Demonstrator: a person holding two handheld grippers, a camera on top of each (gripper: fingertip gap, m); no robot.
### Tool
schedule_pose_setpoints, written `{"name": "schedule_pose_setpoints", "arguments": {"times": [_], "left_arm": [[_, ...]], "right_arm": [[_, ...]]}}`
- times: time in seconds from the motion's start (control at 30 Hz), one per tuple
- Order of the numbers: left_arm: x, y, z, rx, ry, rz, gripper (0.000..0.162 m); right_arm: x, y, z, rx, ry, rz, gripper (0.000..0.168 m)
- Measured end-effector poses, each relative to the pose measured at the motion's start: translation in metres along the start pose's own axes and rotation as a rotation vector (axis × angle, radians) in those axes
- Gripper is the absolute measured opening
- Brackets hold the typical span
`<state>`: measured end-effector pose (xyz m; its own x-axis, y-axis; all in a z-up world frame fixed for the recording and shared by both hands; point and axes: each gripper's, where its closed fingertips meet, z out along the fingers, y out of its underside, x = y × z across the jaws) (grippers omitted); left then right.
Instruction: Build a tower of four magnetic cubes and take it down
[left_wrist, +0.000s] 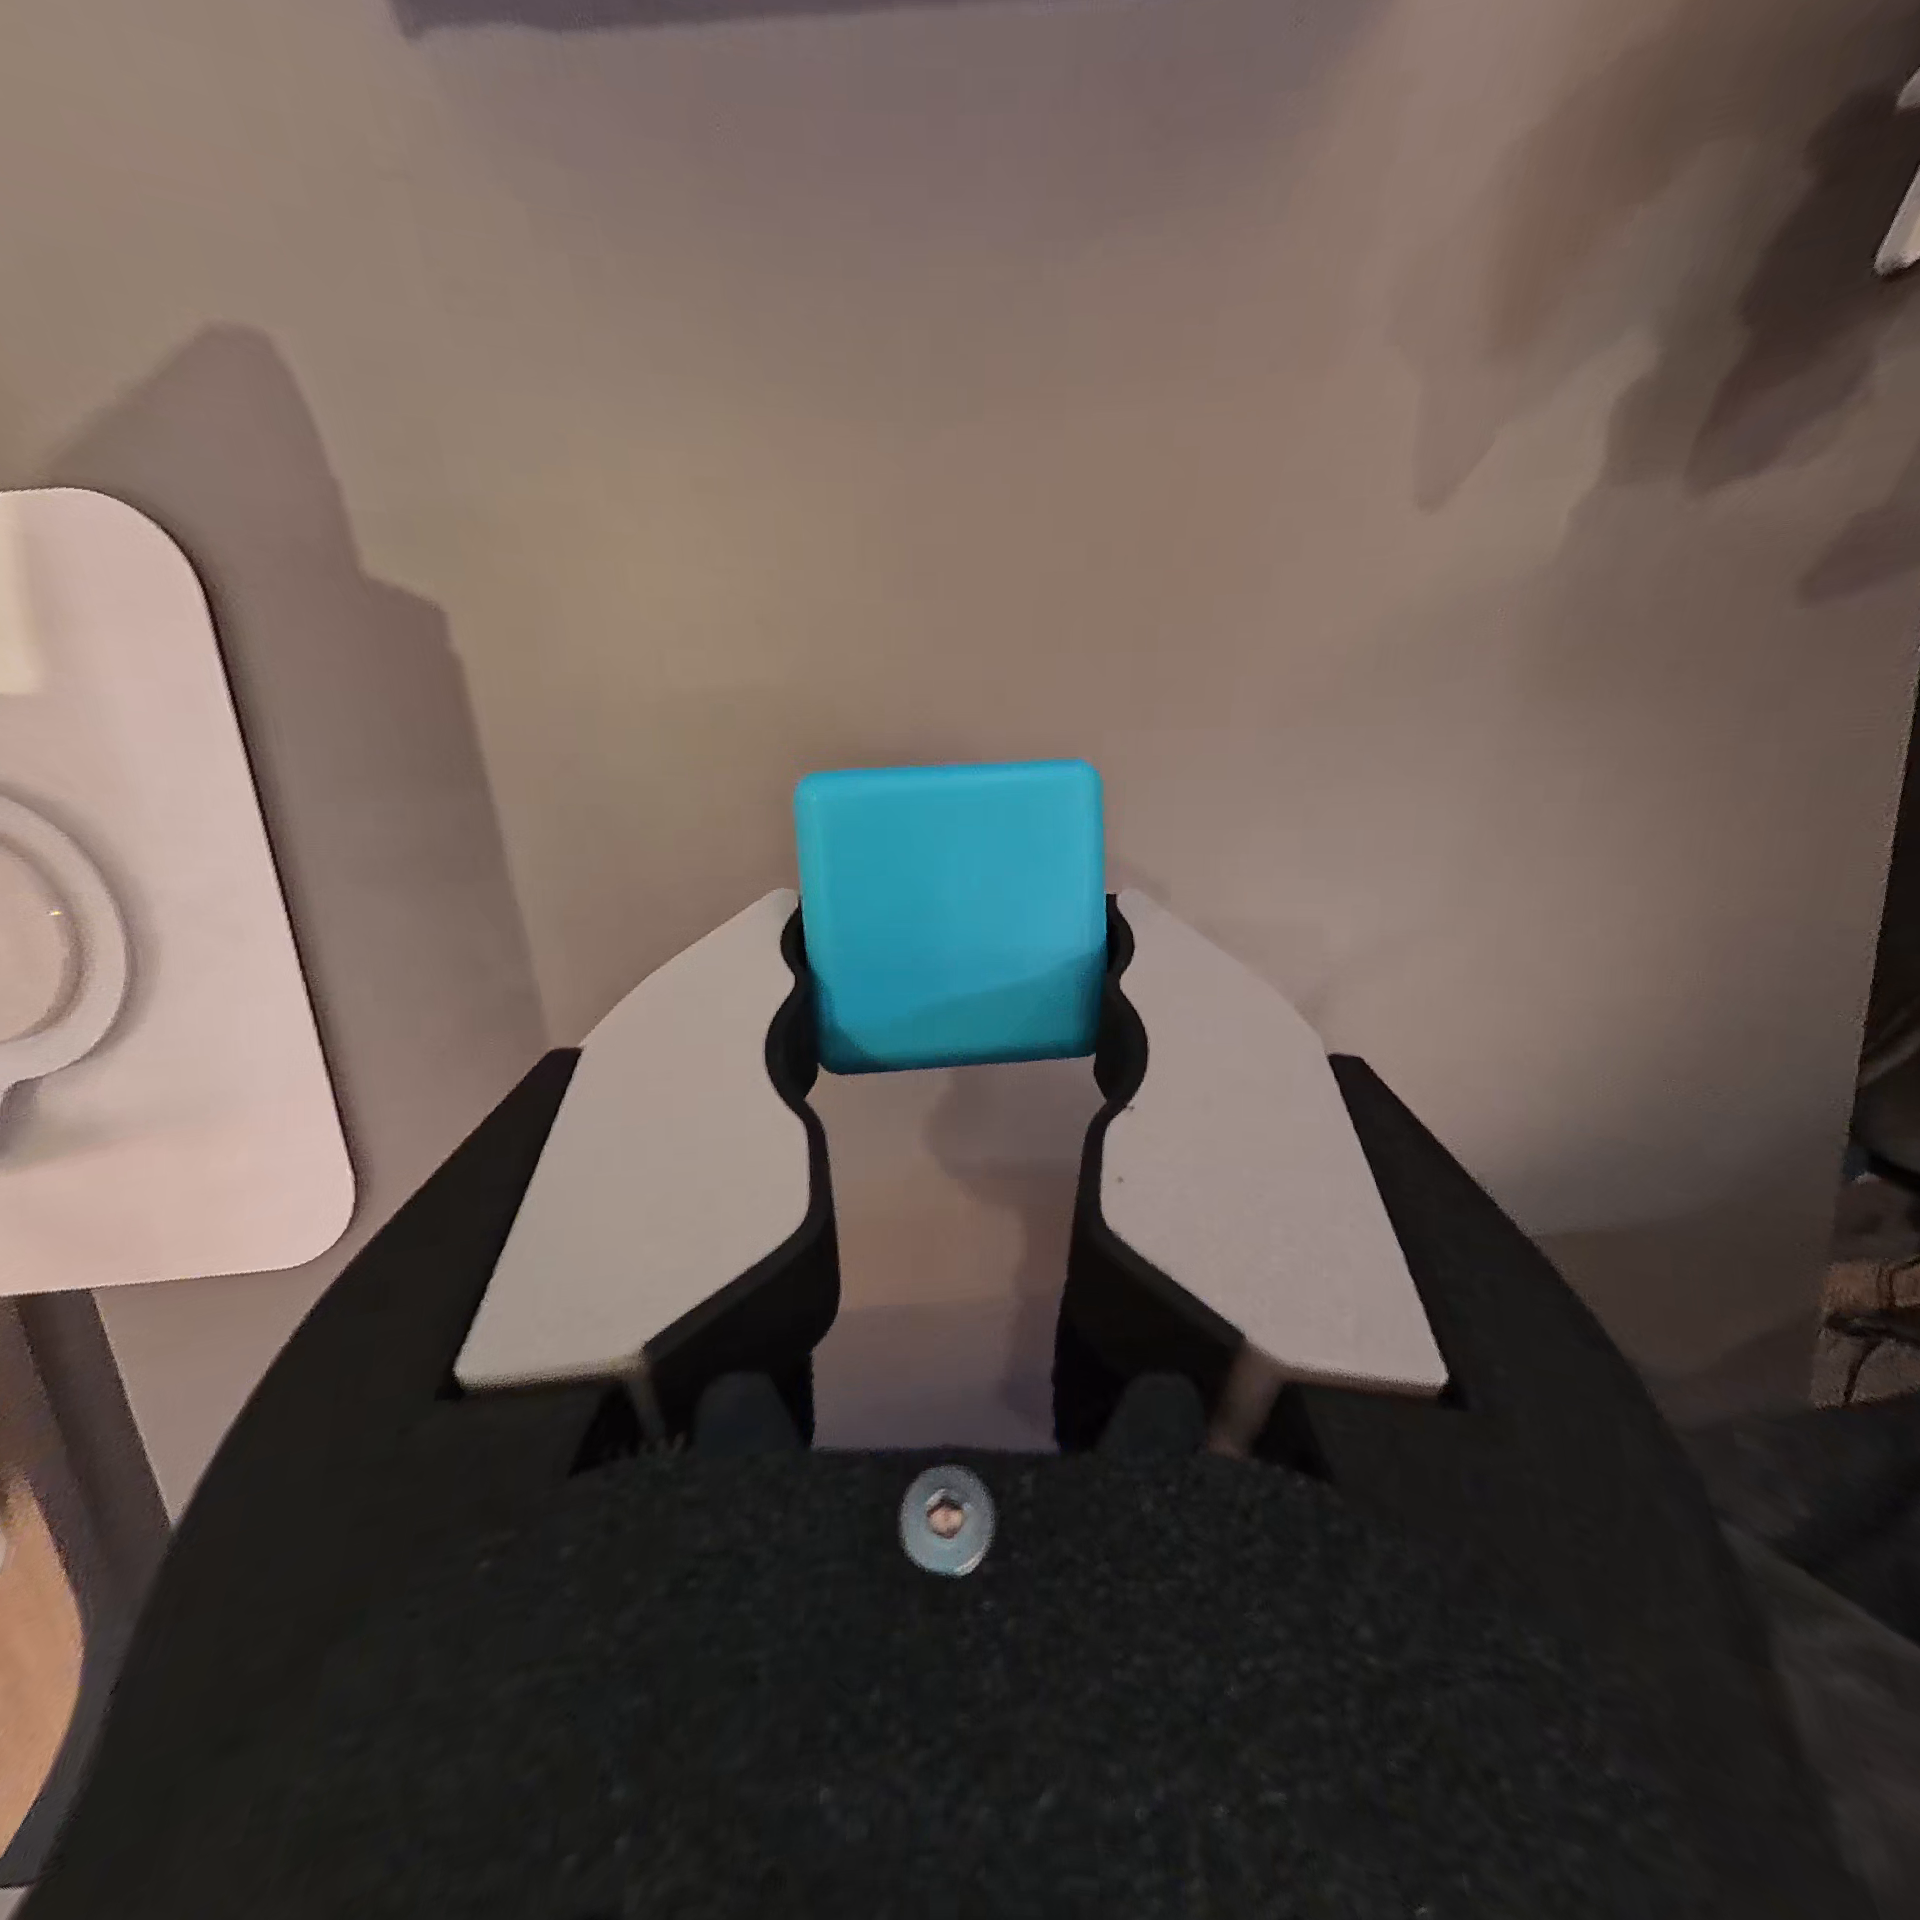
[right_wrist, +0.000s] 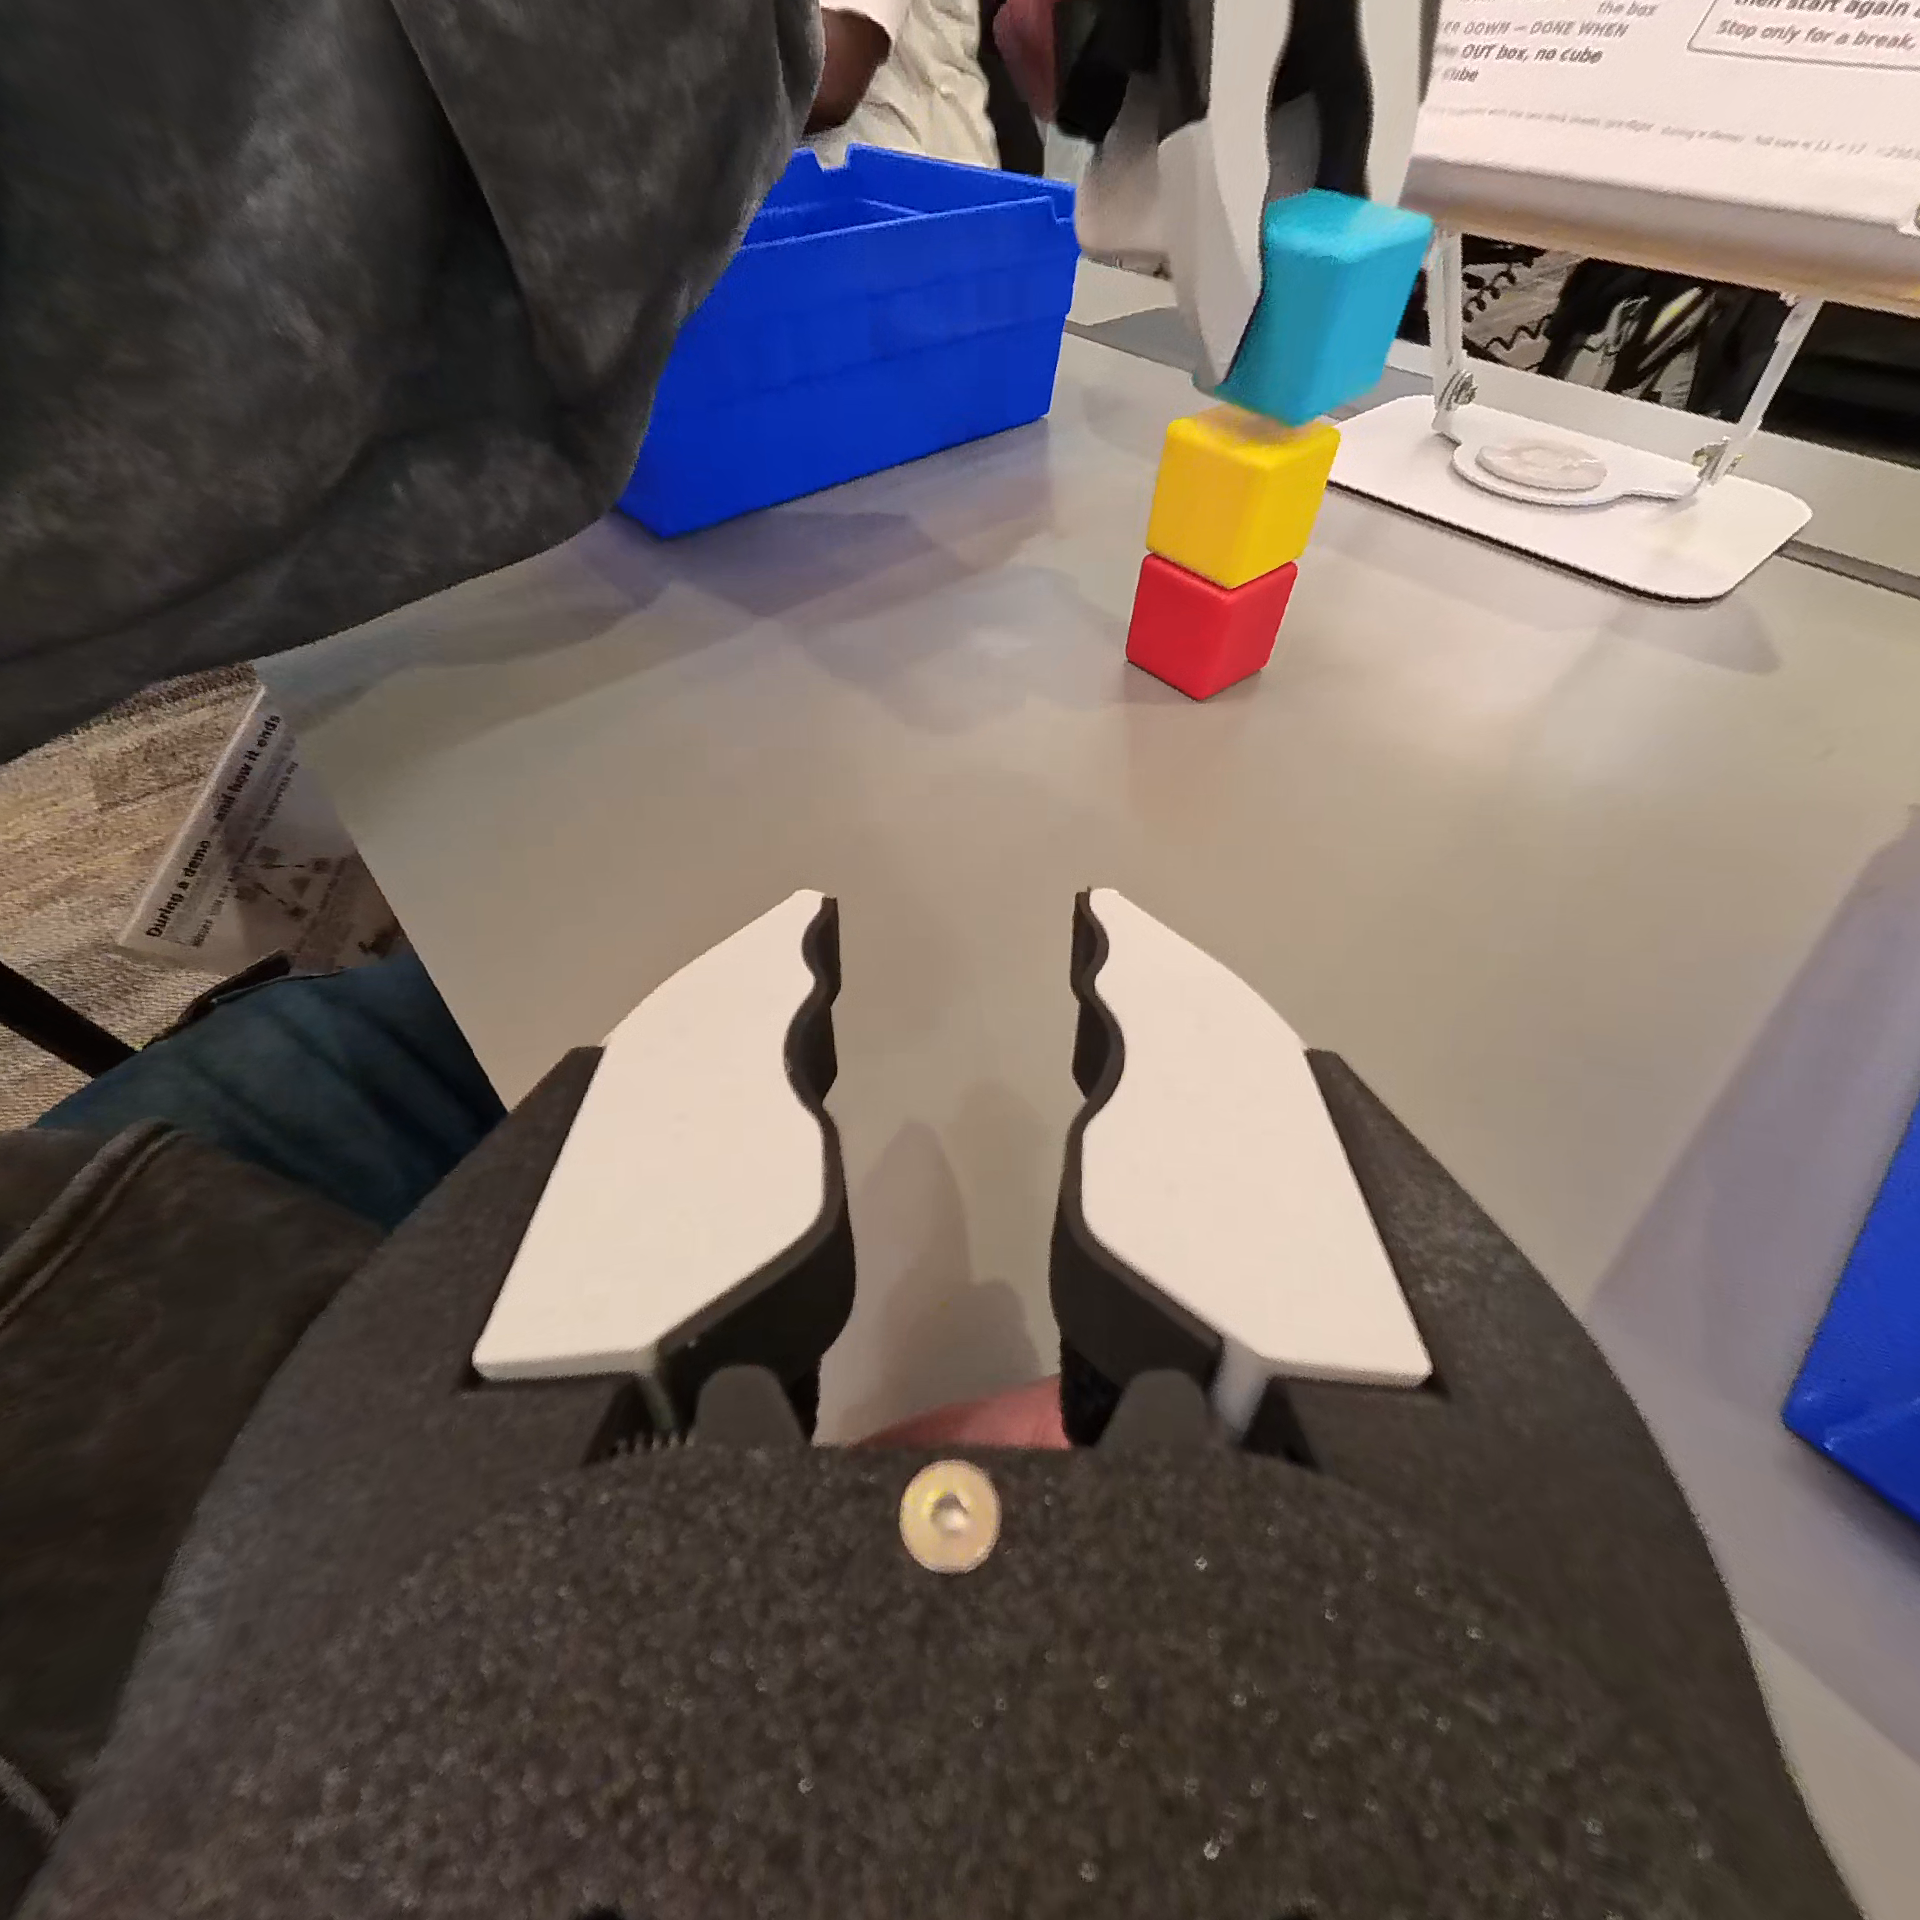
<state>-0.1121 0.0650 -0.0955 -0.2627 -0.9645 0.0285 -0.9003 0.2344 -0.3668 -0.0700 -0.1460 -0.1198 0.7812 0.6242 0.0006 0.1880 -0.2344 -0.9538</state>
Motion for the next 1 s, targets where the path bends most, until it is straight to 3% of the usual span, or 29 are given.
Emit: {"name": "schedule_pose_setpoints", "arguments": {"times": [0.33,0.43,0.57,0.7,0.8,0.9,1.0], "left_arm": [[0.002,0.002,0.009,0.008,0.003,0.026,0.052],[0.000,0.002,0.004,0.000,-0.028,0.002,0.063],[0.011,-0.015,-0.031,0.176,-0.083,-0.039,0.068],[0.029,-0.018,-0.086,0.412,-0.324,-0.136,0.072],[0.052,0.003,-0.119,0.581,-0.549,-0.301,0.070],[0.084,0.043,-0.135,0.683,-0.773,-0.498,0.070],[0.137,0.068,-0.123,0.803,-0.828,-0.623,0.074]], "right_arm": [[0.000,0.001,0.000,-0.006,-0.004,0.007,0.042],[0.001,0.001,0.000,-0.005,-0.005,0.015,0.042],[0.001,0.001,0.001,-0.007,-0.007,0.017,0.042],[0.002,0.000,0.000,-0.002,-0.004,0.020,0.042],[0.002,0.001,0.000,-0.004,-0.002,0.019,0.042],[0.002,0.000,0.000,0.001,0.001,0.015,0.042],[0.002,0.001,0.000,-0.004,0.002,0.014,0.042]]}}
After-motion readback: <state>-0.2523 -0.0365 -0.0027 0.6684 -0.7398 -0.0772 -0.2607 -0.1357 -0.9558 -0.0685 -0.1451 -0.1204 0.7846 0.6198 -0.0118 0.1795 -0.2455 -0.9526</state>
